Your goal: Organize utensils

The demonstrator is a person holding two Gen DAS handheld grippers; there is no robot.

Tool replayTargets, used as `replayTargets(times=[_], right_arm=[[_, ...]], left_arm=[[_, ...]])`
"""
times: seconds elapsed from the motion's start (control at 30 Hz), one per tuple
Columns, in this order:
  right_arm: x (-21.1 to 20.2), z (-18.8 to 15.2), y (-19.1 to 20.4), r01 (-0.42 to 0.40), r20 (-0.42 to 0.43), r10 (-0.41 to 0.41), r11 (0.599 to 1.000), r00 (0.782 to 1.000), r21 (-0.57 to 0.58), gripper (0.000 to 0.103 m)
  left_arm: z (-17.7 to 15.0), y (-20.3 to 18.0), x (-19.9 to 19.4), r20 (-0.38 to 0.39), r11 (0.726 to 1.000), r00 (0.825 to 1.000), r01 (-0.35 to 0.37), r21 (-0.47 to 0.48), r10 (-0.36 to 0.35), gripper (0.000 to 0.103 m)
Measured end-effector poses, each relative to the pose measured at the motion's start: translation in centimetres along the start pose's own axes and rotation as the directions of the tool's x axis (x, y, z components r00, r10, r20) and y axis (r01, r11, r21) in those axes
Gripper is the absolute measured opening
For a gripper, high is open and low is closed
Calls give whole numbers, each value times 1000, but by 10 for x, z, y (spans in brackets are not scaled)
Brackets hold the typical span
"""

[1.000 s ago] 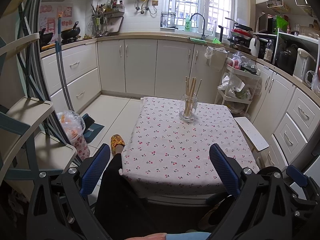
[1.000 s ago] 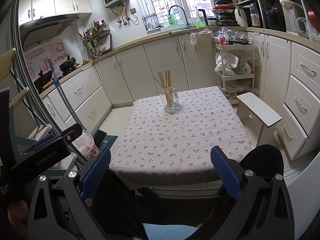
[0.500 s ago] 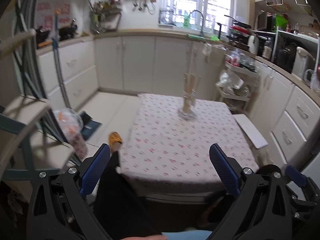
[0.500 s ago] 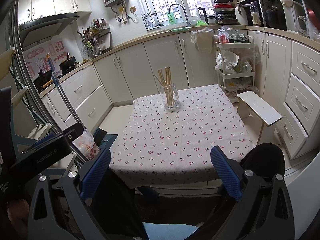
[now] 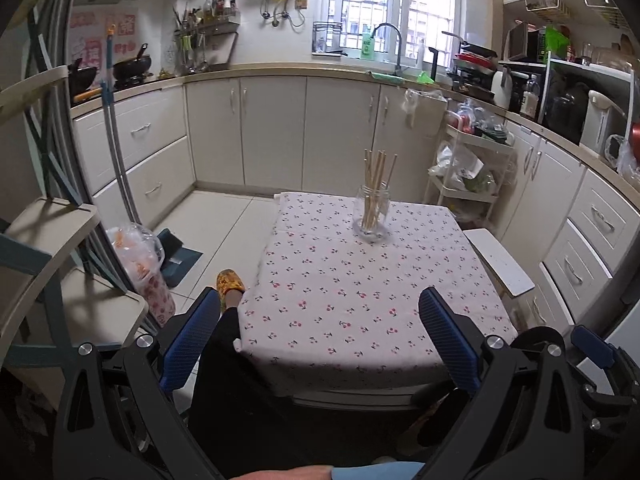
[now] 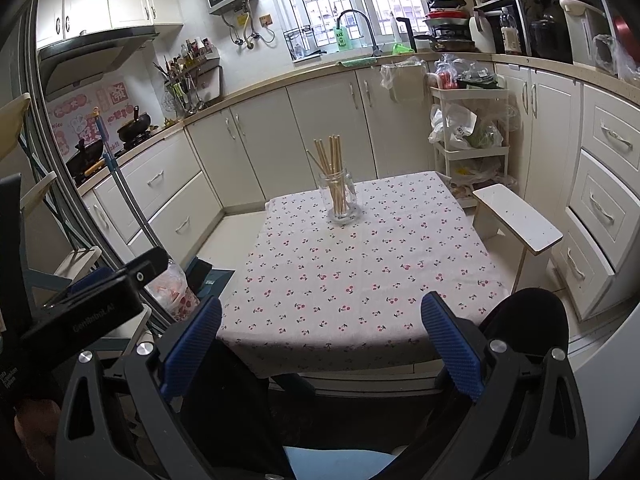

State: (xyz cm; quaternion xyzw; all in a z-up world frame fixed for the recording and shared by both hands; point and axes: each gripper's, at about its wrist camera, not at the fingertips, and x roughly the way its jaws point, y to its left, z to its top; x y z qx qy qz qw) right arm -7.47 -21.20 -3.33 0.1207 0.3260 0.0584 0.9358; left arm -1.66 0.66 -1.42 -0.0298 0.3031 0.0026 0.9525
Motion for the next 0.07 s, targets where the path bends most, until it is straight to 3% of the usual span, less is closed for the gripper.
replayTargets(times=[0.07], right_arm=[[0,0,0,0,0,0,1000,1000,-1,96]], left_arm=[[1,1,0,-6,1000,1000,-1,-7,1,95]])
